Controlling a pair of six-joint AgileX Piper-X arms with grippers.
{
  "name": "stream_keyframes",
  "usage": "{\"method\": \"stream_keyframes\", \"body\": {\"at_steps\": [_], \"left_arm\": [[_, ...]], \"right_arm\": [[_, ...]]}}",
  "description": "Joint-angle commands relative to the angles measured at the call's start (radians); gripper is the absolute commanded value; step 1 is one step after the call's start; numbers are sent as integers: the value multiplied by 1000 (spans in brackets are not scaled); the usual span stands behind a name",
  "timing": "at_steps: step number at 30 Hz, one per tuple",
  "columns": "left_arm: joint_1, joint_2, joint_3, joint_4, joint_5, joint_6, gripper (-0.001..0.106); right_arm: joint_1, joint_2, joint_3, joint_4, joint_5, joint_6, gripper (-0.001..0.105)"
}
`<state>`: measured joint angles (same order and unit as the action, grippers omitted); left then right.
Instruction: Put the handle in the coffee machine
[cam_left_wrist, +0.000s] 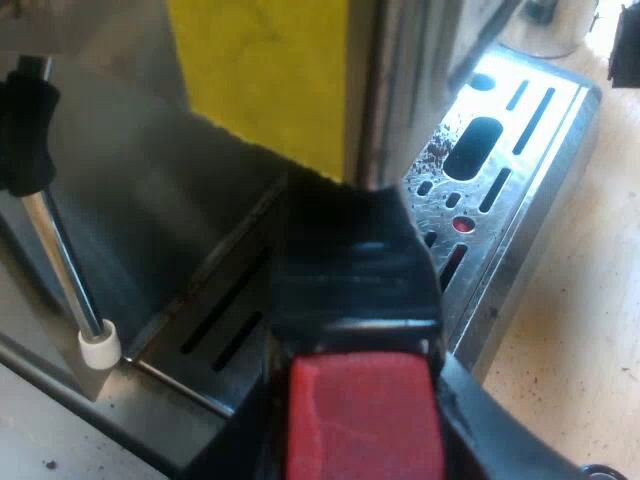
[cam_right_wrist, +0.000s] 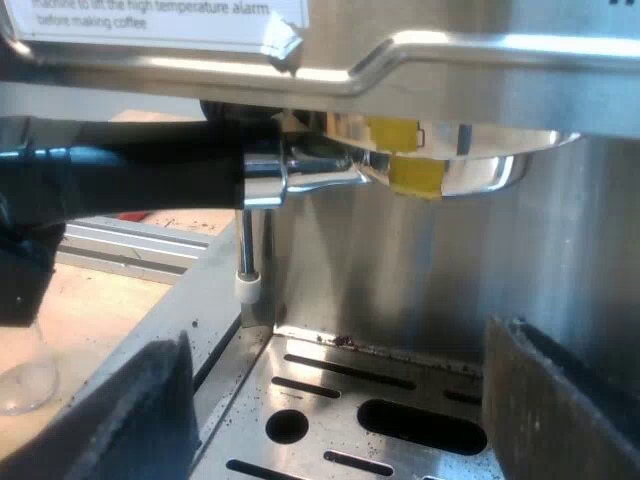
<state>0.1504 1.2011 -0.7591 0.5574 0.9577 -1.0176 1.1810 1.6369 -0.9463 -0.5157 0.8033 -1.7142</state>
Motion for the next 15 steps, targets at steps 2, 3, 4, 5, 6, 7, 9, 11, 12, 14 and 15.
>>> {"method": "stream_keyframes", "body": {"at_steps": [2, 3, 4, 5, 6, 7, 9, 11, 12, 14, 15], "left_arm": [[7, -31, -26, -46, 246, 13, 0], [7, -31, -26, -46, 246, 13, 0], [7, -31, -26, -46, 246, 13, 0], [7, -31, -26, -46, 246, 13, 0], [7, -31, -26, -46, 246, 13, 0], [7, -31, -26, -46, 244, 13, 0], [7, -31, -26, -46, 245, 13, 0], [7, -31, -26, -46, 245, 13, 0], [7, -31, -26, -42, 245, 13, 0], [7, -31, -26, -38, 245, 13, 0], [7, -31, -26, -36, 245, 13, 0]], "right_arm": [[-15, 22, -1, -11, 25, -20, 55], [-24, 37, -1, -24, 27, -20, 48], [-25, 40, -1, -27, 28, -20, 48], [-26, 45, -1, -33, 28, -20, 47], [-38, 73, -1, -87, 31, -36, 47], [-39, 85, -1, -105, 31, -46, 47], [-51, 120, -1, -182, 31, -81, 47], [-62, 147, -1, -236, 31, -94, 47], [-72, 168, -1, -282, 31, -103, 47], [-84, 200, -1, -344, 31, -124, 46], [-93, 219, -1, -373, 31, -126, 45]]}}
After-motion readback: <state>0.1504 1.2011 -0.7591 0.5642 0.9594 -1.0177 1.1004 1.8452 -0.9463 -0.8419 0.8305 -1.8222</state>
